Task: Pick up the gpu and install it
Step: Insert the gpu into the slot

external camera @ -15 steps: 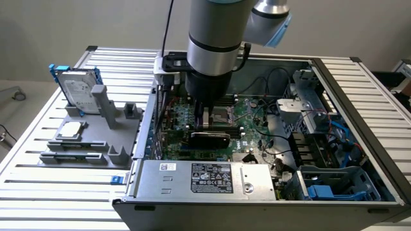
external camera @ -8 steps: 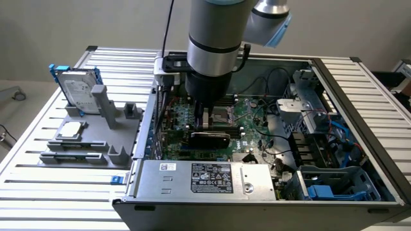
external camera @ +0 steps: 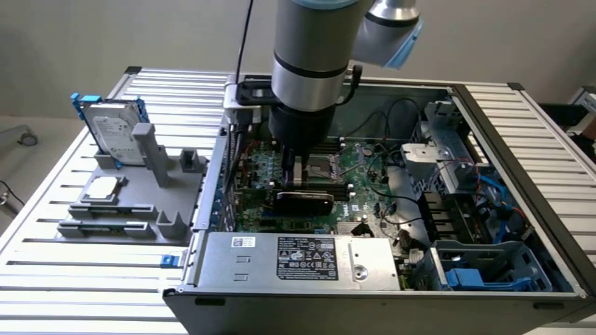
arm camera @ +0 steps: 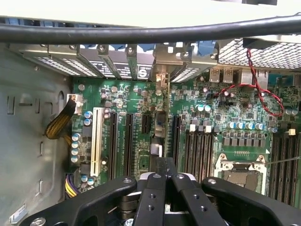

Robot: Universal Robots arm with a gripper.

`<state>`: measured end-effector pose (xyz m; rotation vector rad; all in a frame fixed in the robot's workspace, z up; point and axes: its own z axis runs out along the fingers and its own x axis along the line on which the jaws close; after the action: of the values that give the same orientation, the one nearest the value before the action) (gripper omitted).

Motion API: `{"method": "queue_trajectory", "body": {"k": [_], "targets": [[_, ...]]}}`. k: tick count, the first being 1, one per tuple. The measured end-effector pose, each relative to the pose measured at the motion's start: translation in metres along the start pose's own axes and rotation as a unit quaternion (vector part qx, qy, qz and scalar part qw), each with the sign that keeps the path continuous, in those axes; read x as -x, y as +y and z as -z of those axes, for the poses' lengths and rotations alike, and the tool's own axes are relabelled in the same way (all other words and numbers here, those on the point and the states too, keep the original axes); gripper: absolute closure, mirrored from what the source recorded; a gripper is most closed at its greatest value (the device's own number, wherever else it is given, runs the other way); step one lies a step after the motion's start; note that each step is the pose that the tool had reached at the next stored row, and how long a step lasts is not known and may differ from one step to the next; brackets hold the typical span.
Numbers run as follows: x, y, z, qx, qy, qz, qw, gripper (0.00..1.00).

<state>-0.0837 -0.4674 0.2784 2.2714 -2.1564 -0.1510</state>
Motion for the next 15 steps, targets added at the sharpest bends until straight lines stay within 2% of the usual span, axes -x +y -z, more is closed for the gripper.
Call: {"method": "queue_trajectory", "body": {"k": [15], "targets": [[0.0038, 0.0042, -0.0072, -0.0008, -0.0008, -0.011, 0.9999, 0.89]]}}
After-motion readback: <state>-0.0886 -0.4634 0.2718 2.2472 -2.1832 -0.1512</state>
